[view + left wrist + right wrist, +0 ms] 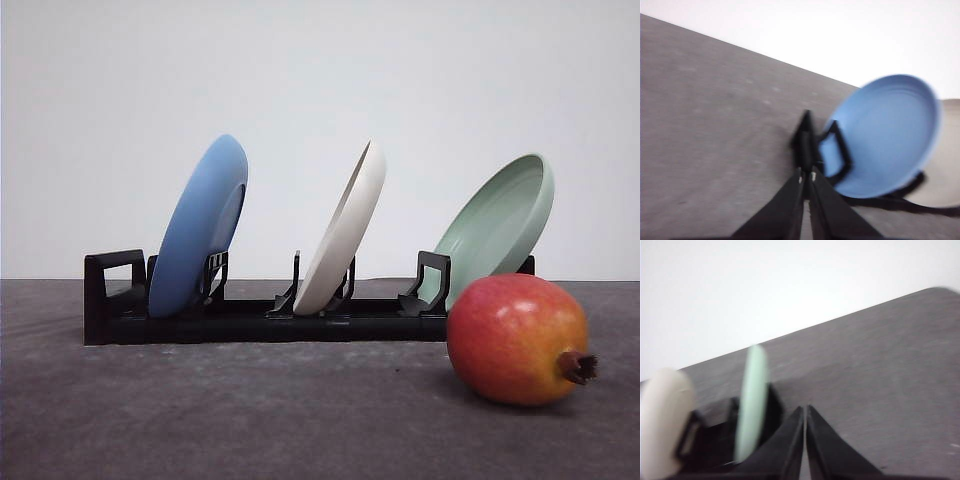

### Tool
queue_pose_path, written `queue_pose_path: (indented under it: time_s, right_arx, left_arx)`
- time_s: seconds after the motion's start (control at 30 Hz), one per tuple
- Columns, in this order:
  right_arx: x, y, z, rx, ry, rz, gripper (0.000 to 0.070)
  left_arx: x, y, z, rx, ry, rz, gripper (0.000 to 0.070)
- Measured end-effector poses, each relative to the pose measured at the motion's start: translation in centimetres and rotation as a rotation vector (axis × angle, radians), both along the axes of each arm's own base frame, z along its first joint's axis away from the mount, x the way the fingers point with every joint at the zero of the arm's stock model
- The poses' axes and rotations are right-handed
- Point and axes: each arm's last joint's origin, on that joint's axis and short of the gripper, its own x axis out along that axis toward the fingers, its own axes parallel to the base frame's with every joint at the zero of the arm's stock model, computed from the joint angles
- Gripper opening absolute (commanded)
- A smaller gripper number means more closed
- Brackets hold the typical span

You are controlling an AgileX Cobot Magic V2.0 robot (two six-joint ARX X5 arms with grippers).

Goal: Place pomegranate in white plate

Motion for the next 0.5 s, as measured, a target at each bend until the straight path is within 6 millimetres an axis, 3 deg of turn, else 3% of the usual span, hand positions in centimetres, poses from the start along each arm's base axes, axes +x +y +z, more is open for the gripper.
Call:
queue_pose_path:
  time_s: [0.23,0.5]
  right_arx:
    - [0.9,0.7,5.7,-0.015,0.067,0.279,0.0001]
    - [2.1,1.5,9.7,-0.119,0.019,0.613,0.0001]
  left_arx:
    - [1.2,-0.8,5.2,-0.036,0.050,-0.216,0.0000]
    - [3.1,-2.0,11.1,-0.027,0.086,-0.579,0.0000]
